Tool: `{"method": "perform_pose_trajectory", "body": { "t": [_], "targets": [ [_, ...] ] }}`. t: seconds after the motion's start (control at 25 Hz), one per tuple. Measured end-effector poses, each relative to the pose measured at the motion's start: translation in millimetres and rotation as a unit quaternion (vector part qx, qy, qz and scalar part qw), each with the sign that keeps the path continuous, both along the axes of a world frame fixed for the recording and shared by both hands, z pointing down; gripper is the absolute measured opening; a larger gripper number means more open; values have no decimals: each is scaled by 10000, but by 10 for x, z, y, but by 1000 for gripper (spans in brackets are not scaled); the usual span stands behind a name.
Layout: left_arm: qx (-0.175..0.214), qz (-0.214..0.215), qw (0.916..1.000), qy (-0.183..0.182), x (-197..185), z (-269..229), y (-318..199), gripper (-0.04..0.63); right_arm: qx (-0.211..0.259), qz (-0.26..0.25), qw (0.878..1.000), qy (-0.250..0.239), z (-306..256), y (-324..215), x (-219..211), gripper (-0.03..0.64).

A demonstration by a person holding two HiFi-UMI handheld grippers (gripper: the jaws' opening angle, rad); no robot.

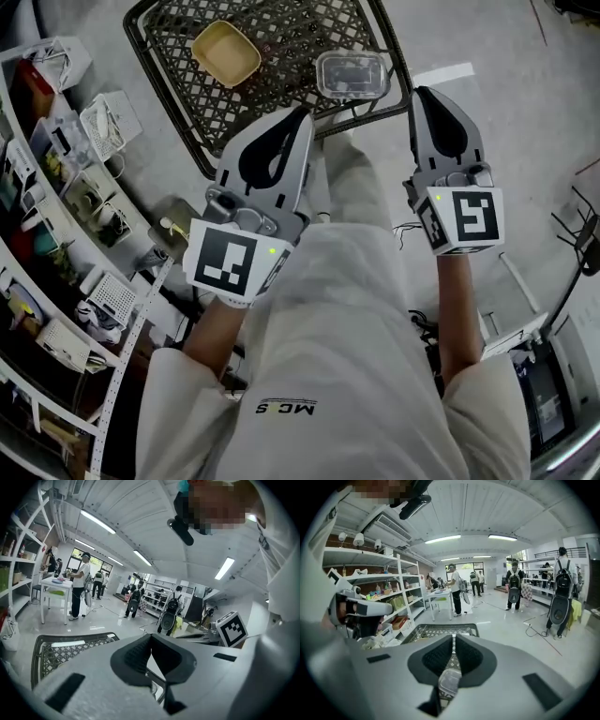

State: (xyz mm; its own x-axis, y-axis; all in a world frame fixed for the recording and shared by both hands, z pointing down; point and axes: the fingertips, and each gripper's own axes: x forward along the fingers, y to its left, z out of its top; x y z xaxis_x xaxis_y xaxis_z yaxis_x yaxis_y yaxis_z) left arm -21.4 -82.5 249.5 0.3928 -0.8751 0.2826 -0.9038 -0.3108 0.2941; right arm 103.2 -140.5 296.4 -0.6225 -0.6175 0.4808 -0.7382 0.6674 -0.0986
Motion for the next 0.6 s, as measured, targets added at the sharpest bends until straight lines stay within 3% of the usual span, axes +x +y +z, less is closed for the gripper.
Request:
{"method": "perform_pose_trajectory", "body": {
  "t": [0.6],
  "targets": [
    [-516,-291,9982,-36,-53,797,-276,25,11,-1192,9918,452,785,-384,-501,54]
  ]
}}
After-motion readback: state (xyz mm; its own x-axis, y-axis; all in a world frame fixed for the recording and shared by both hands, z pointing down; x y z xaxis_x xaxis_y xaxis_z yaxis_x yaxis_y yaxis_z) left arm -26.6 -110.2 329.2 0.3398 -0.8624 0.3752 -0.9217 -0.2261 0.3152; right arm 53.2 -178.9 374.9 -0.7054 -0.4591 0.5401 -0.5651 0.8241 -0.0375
